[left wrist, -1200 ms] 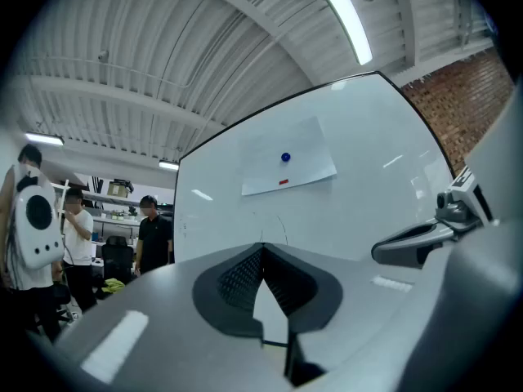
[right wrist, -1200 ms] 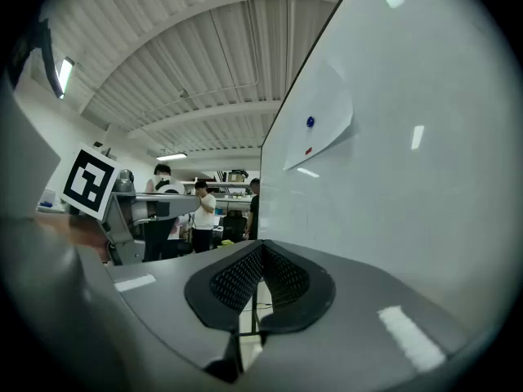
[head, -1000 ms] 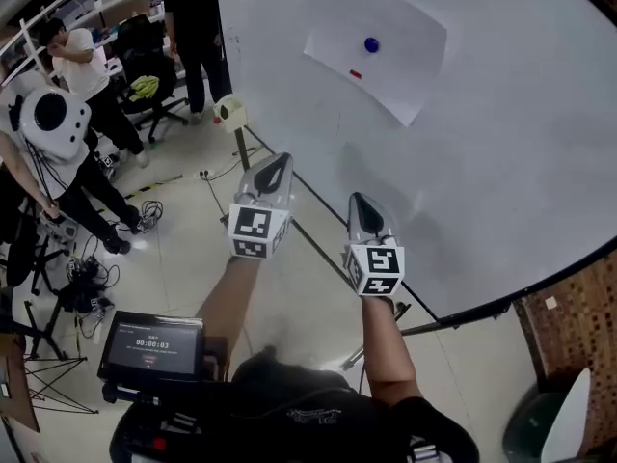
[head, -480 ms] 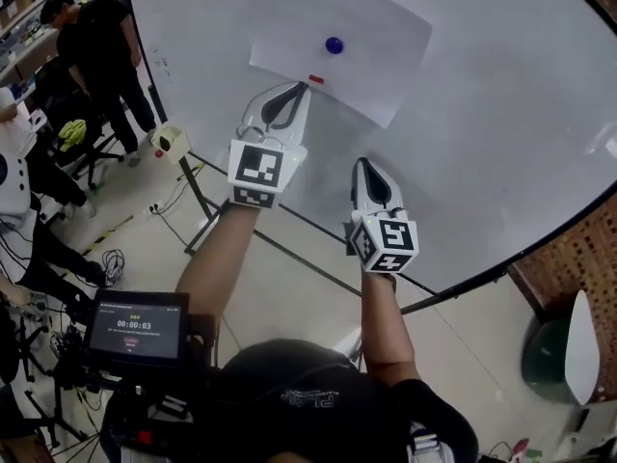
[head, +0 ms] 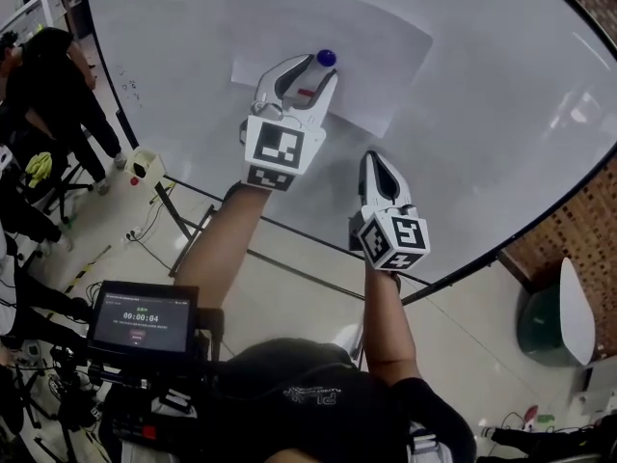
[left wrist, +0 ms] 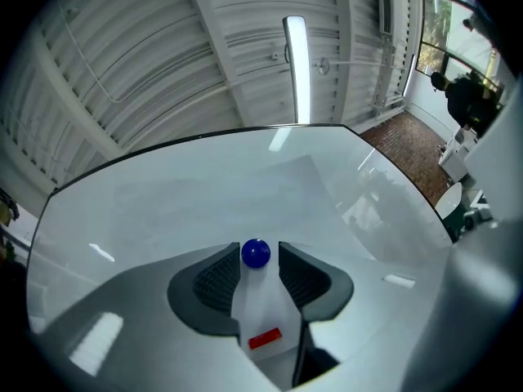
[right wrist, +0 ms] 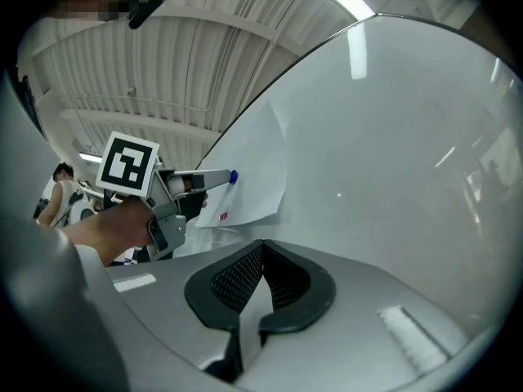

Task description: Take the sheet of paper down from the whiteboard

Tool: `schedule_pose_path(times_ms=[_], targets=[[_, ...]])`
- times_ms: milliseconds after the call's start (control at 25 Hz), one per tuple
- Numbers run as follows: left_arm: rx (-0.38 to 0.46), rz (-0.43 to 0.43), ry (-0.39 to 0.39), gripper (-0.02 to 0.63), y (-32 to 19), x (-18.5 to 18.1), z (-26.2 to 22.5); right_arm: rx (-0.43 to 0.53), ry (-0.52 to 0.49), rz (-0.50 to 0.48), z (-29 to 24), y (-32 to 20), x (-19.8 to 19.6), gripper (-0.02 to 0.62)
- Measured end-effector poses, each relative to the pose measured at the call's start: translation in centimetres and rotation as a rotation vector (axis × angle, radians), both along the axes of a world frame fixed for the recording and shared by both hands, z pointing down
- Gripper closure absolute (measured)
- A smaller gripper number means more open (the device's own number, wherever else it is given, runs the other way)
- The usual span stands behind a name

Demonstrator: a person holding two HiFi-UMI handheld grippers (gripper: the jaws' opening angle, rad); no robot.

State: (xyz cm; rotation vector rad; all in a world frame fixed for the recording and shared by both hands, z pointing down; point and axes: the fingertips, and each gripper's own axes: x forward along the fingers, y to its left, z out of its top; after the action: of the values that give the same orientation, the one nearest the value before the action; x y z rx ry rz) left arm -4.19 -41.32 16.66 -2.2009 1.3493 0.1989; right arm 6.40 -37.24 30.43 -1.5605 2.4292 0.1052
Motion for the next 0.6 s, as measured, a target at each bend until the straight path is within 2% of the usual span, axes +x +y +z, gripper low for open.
schedule_pose_path(times_ms=[240, 400, 600], targets=[[0.008, -0.007, 0.026, 0.469, 0.0, -0.3, -0.5, -0.015, -0.13, -0.088, -1.9, 0.7, 0.4, 0.578], [-0.005, -0.003, -0.001, 0.471, -0.1, 0.3, -0.1, -0.002, -0.153, -0.115, -3.1, 0.8, 0.3, 0.569], [-0.004, -0.007, 0.009, 0.472, -0.2, 0.0, -0.4, 0.019, -0.164, -0.129, -4.7, 0.6, -0.5, 0.552]])
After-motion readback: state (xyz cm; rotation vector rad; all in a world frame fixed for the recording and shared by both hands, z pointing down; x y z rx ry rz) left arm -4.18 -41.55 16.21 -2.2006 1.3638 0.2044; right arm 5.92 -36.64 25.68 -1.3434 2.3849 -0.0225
